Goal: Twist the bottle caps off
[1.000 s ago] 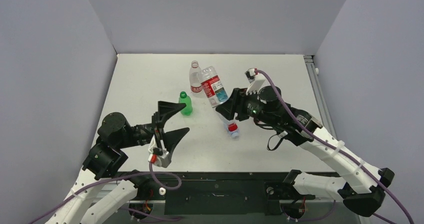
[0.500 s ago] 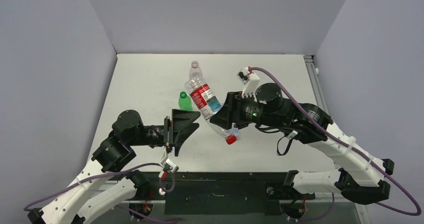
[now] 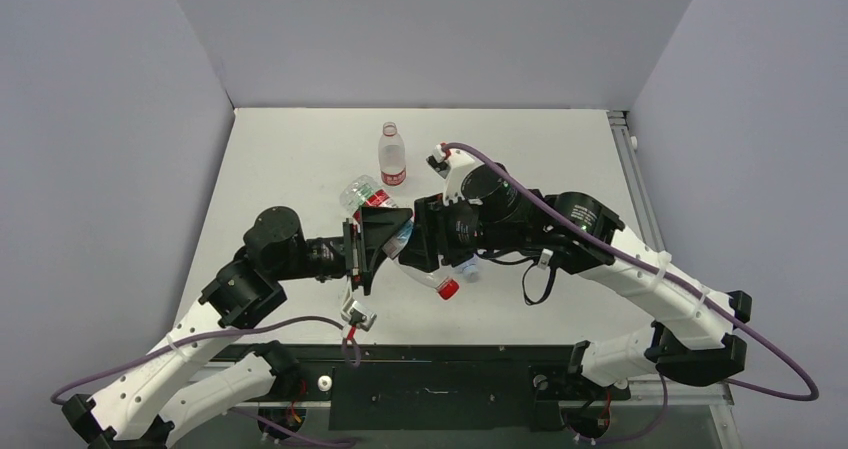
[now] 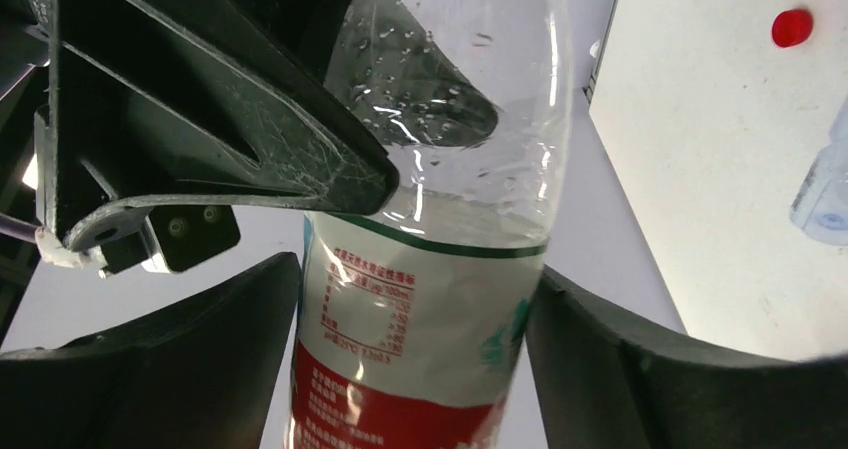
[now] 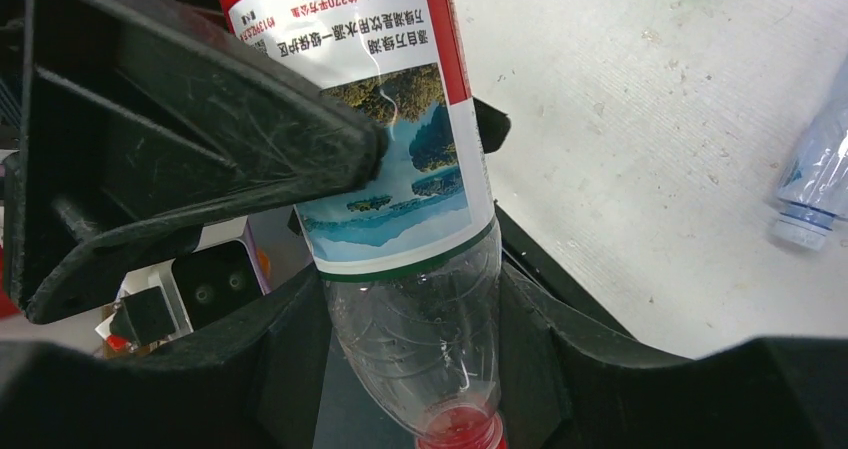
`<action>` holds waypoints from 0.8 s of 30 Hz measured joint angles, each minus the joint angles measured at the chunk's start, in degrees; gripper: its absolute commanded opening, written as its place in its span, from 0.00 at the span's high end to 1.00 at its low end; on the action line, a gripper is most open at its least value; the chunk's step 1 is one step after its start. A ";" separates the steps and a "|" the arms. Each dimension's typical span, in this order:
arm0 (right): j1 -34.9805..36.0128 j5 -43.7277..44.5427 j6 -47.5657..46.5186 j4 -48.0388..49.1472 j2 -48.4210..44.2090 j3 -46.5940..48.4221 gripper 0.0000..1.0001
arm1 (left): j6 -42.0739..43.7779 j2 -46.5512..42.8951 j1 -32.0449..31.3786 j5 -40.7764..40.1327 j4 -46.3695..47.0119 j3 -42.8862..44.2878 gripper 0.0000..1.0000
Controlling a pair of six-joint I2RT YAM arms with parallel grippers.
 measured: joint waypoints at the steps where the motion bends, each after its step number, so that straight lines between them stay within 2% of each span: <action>1: 0.11 -0.09 -0.44 -0.57 0.61 0.85 0.54 | -0.11 0.76 0.00 -0.35 -0.39 0.83 0.40; 3: 0.26 0.07 -1.22 -1.86 1.95 3.04 0.48 | -0.55 1.81 0.04 -1.11 -1.29 2.10 0.54; 4: 0.26 0.02 -1.53 -2.75 2.54 4.20 0.45 | -0.39 2.29 0.02 -1.62 -1.62 2.82 0.56; 5: 0.17 0.13 -1.86 -3.54 3.10 5.40 0.36 | -0.68 2.62 0.02 -2.14 -1.68 3.23 0.58; 7: 0.20 1.03 -2.51 -4.61 3.89 7.28 0.23 | -1.25 3.13 0.02 -2.93 -1.84 4.07 0.60; 13: 0.31 7.28 -5.68 -7.10 4.09 13.57 0.18 | -8.57 -0.57 0.00 -5.01 1.20 1.31 0.61; 17: 0.31 14.14 -8.28 -5.84 3.85 21.03 0.17 | -21.55 -4.63 -0.07 -8.81 3.85 -0.76 0.61; 24: 1.97 20.68 -12.94 4.57 0.28 20.83 0.16 | -55.41 -4.15 -0.11 -20.17 4.83 6.47 0.60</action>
